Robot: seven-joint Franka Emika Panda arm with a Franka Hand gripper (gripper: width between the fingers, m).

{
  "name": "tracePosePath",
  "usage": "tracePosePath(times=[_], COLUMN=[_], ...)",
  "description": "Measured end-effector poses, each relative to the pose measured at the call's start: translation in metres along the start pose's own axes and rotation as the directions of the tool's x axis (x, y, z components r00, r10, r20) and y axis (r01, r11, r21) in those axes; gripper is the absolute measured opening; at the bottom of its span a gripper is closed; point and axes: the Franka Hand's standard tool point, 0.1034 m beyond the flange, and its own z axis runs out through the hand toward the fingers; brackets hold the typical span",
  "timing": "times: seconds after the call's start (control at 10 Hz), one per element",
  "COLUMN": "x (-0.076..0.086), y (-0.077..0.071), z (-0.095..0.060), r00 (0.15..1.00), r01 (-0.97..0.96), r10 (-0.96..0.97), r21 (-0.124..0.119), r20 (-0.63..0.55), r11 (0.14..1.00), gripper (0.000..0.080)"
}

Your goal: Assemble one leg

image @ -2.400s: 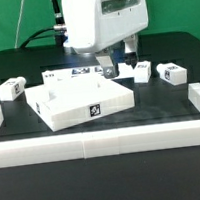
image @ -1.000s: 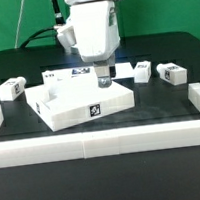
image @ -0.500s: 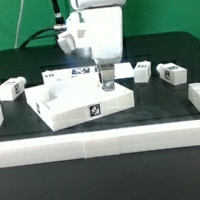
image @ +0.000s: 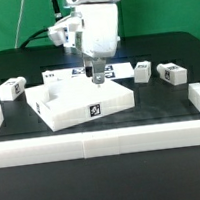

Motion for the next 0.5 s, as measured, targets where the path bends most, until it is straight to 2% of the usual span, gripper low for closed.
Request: tracePosePath(times=[0.3,0.4,0.5], x=[-0.001,0.001,-0.003], y=[-0.002,-0.023,-0.043], z=[0.001,0.002,0.000], r00=[1.000,0.996,0.992], r01=[0.016,0.084,0.126], r10=[-0.016,-0.084,-0.126], r21=[-0.001,-0.008,0.002], r20=[0.001,0.000,0.002], r11=[1.000,0.996,0.992], gripper=[0.0650,0.0650,0.0650])
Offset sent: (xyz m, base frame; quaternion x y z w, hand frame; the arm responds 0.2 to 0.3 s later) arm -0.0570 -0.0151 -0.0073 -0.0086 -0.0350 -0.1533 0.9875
